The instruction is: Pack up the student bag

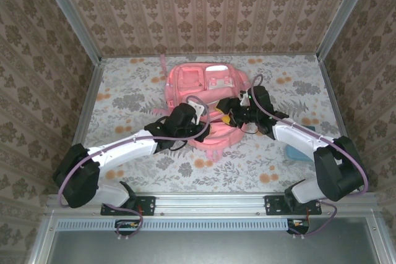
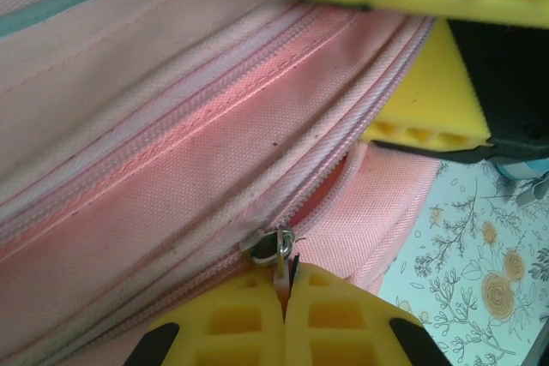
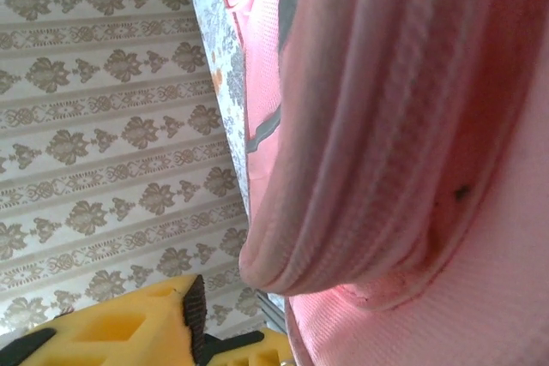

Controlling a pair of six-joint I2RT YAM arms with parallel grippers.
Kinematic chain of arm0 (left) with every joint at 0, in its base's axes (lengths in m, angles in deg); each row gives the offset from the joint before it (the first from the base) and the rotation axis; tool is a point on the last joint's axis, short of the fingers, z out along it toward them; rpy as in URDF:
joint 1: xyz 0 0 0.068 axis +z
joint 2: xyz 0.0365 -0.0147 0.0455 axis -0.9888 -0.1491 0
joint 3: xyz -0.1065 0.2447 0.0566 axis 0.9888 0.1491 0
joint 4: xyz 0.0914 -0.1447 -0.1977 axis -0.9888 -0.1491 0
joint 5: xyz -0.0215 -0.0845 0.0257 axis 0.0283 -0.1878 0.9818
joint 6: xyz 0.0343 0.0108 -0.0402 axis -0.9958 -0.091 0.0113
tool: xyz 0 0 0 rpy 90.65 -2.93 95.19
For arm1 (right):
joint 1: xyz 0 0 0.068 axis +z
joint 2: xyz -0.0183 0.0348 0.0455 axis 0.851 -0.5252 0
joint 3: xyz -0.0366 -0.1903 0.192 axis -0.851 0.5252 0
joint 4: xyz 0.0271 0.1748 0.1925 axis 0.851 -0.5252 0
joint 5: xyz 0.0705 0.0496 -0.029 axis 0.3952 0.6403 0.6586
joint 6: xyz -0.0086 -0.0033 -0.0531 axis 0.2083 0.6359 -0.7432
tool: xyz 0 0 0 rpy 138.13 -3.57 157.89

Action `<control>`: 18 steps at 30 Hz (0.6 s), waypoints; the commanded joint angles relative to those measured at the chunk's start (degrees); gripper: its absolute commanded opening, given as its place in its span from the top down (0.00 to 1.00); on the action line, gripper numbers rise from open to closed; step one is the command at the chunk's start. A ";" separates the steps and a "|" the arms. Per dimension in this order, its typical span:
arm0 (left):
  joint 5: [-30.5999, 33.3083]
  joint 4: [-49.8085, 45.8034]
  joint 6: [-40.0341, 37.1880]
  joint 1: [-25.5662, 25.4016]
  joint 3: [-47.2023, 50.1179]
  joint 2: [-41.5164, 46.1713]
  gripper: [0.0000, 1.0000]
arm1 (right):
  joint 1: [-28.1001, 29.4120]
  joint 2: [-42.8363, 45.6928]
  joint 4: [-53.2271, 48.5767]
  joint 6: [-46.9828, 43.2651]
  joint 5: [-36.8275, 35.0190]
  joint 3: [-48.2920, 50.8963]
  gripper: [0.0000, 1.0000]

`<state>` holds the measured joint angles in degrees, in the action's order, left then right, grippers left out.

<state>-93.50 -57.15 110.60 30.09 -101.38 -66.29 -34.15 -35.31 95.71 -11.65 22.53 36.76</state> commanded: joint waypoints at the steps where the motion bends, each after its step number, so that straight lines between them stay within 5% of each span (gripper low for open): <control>1: -2.16 4.37 -2.36 -0.83 -2.71 0.11 1.00 | 0.97 0.48 2.47 3.32 -2.78 0.53 0.58; 7: 3.29 -1.77 -5.72 -0.15 -1.37 3.22 1.00 | -0.46 4.43 1.68 2.93 -4.13 1.59 0.84; 18: 5.32 -2.71 -8.28 10.10 11.03 14.21 1.00 | -6.39 8.85 0.11 2.44 0.78 1.07 0.88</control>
<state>-91.05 -59.05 104.22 37.26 -92.07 -54.16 -38.63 -28.38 95.71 -9.49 23.36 38.84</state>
